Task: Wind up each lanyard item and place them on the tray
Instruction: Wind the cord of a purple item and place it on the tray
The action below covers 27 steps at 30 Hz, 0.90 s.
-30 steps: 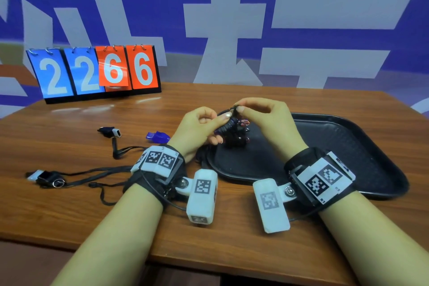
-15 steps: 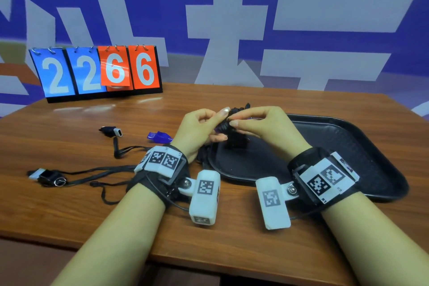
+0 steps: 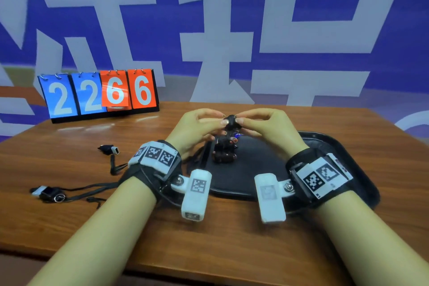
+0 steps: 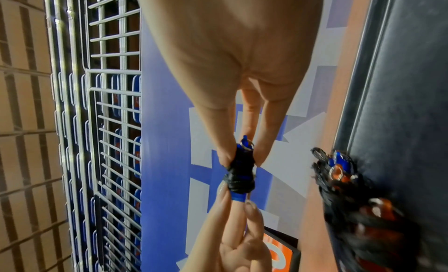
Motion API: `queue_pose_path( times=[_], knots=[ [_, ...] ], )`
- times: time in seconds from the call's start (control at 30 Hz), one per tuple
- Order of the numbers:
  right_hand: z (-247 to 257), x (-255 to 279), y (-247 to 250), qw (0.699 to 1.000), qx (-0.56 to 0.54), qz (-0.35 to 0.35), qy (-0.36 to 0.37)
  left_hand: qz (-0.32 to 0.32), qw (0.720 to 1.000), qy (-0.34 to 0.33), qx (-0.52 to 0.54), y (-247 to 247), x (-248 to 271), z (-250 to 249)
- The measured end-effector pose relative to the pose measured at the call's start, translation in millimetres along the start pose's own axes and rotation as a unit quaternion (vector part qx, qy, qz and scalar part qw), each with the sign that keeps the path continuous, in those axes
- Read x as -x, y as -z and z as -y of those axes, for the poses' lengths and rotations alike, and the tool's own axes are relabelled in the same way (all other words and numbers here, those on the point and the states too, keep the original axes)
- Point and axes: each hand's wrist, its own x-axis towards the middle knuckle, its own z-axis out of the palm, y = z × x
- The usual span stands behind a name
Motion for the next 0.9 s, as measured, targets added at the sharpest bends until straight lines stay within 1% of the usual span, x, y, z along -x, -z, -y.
queue_pose_path(
  times=[0.13, 0.23, 0.3, 0.37, 0.4, 0.47, 0.53, 0.6, 0.67, 0.8, 0.9],
  knots=[
    [8, -15, 17, 0.998, -0.055, -0.013, -0.028, -0.004, 0.995, -0.028, -0.092, -12, -16, -19],
    [5, -29, 34, 0.994, -0.059, 0.008, -0.091, 0.001, 0.987, -0.033, -0.157, -21, -33, -23],
    [2, -38, 42, 0.99, -0.047, 0.037, -0.127, 0.006, 0.987, -0.021, -0.161, -26, -43, -20],
    [-5, -47, 47, 0.987, -0.035, 0.045, -0.149, 0.011, 0.985, -0.013, -0.174, -32, -53, -15],
    [-8, -52, 50, 0.986, -0.027, 0.042, -0.156, 0.013, 0.984, -0.011, -0.18, -35, -58, -12],
    [-16, -63, 54, 0.986, -0.004, 0.027, -0.165, 0.021, 0.984, 0.015, -0.176, -41, -66, -8],
    [-24, -73, 58, 0.986, 0.027, 0.013, -0.166, 0.055, 0.979, 0.046, -0.192, -45, -72, -5],
    [-34, -80, 62, 0.983, 0.068, 0.007, -0.17, 0.097, 0.962, 0.064, -0.248, -50, -74, -2],
    [-44, -85, 66, 0.977, 0.119, -0.005, -0.176, 0.122, 0.945, 0.071, -0.294, -56, -77, 2],
    [-62, -92, 69, 0.963, 0.208, -0.034, -0.166, 0.163, 0.907, 0.065, -0.383, -65, -77, 2],
    [-69, -92, 67, 0.961, 0.217, -0.022, -0.168, 0.18, 0.87, 0.066, -0.455, -68, -79, 4]
  ],
)
